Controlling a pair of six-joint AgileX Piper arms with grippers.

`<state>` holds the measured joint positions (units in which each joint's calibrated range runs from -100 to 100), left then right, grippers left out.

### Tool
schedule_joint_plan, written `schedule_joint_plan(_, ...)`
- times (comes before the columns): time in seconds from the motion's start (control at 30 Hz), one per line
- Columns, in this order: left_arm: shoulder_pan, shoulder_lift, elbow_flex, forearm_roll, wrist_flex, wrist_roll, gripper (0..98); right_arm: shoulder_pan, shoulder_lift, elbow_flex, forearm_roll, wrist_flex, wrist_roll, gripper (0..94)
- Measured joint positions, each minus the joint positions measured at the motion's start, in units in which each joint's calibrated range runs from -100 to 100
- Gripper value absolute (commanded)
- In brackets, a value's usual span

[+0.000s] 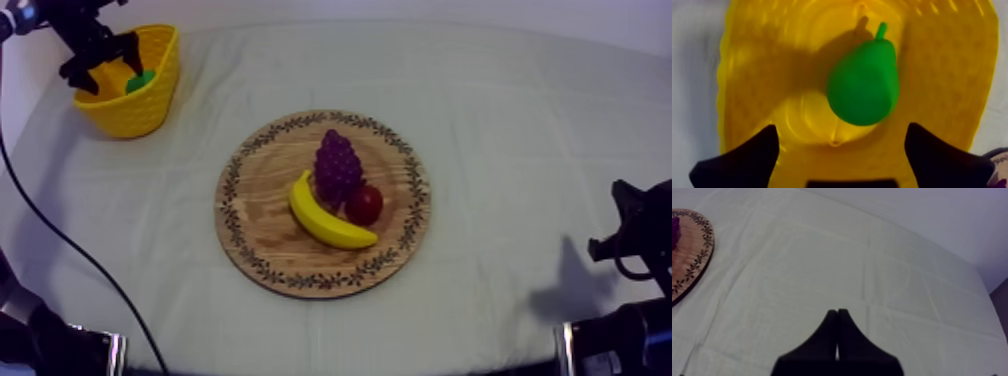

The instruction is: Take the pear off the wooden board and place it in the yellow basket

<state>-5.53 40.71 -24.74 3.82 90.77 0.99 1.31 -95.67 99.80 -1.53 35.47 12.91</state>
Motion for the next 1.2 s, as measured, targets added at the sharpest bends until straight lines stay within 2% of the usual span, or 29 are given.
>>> schedule_joint_plan(0.33, 0.4, -3.9, 2.2, -0.07, 0.0, -0.1, 96.1, 0.0, 0.0, 0.0, 0.0, 0.0, 0.0, 0.4)
schedule_joint_plan(0.67, 1.7, -16.0, 9.3, -0.19, 1.2, -0.2, 92.9, 0.0, 0.0, 0.0, 0.0, 0.0, 0.0, 0.4)
schedule_joint_plan(0.8, 2.2, -21.9, 11.8, -0.3, 2.2, -0.1, 88.0, 0.0, 0.0, 0.0, 0.0, 0.0, 0.0, 0.4)
schedule_joint_plan(1.2, 4.1, -42.8, 23.7, -1.19, 2.9, 0.7, 61.5, 0.0, 0.0, 0.0, 0.0, -0.1, 0.0, 0.4)
